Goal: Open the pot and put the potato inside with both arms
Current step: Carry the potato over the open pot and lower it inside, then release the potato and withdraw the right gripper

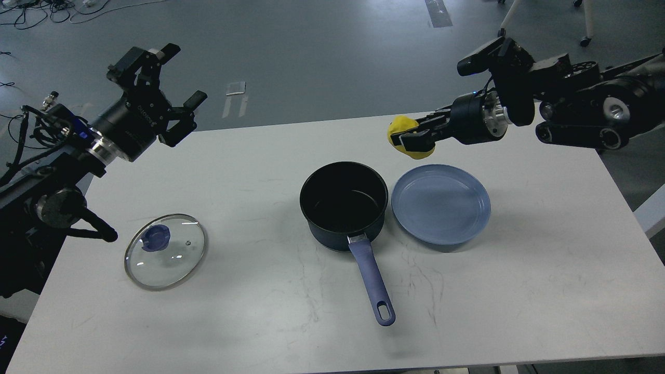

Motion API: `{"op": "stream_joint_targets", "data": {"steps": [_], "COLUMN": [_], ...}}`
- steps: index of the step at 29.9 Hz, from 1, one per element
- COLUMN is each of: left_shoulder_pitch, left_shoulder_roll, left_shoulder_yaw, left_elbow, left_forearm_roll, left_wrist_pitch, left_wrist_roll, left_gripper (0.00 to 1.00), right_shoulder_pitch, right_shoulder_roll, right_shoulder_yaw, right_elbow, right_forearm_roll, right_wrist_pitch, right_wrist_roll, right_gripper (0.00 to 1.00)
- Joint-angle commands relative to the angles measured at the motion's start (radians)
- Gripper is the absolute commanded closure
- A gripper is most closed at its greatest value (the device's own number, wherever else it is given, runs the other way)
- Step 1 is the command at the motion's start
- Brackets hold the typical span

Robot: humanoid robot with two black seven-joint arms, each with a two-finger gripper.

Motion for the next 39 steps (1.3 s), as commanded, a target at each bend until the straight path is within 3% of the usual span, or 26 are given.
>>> {"op": "stream_joint_targets", "data": {"steps": [1, 9, 12, 13, 16, 20, 30, 39], "left_shoulder_pitch": [0.000, 0.000, 0.000, 0.000, 0.000, 0.000, 0.000, 0.000], "left_shoulder_roll": [0.001, 0.001, 0.001, 0.001, 0.001, -0.002, -0.002, 0.002], "left_shoulder_yaw": [0.000, 0.000, 0.000, 0.000, 0.000, 0.000, 0.000, -0.002], "left_elbow": [-0.001, -0.001, -0.001, -0.001, -0.001, -0.001, -0.001, -0.001], "left_forearm_roll": [-0.001, -0.001, -0.001, -0.001, -0.001, -0.001, -0.001, -0.001], "left_wrist_pitch": [0.000, 0.000, 0.000, 0.000, 0.000, 0.000, 0.000, 0.000], "left_wrist_roll": [0.000, 0.000, 0.000, 0.000, 0.000, 0.000, 0.000, 0.000], "left_gripper": [0.02, 0.02, 0.02, 0.02, 0.02, 0.02, 0.02, 0.02], "right_shoulder_pitch": [-0.011, -0.091, -0.111, -0.119, -0.137, -0.149, -0.158, -0.132], "right_shoulder_roll": [0.089, 0.274, 0.302, 0.307, 0.307, 0.307, 0.301, 0.192], "right_shoulder_yaw": [-0.004, -0.022, -0.033, -0.035, -0.053, -0.055, -0.055, -0.010], "right_elbow": [-0.016, -0.139, -0.159, -0.167, -0.172, -0.172, -0.184, -0.178], "right_forearm_roll": [0.045, 0.094, 0.102, 0.102, 0.105, 0.105, 0.106, 0.132], "right_wrist_pitch": [-0.012, -0.036, -0.036, -0.035, -0.036, -0.036, -0.036, -0.035], "right_wrist_roll": [0.000, 0.000, 0.000, 0.000, 0.000, 0.000, 0.000, 0.000], "right_gripper": [0.72, 0.70, 0.63, 0.55, 0.47, 0.44, 0.04, 0.02]}}
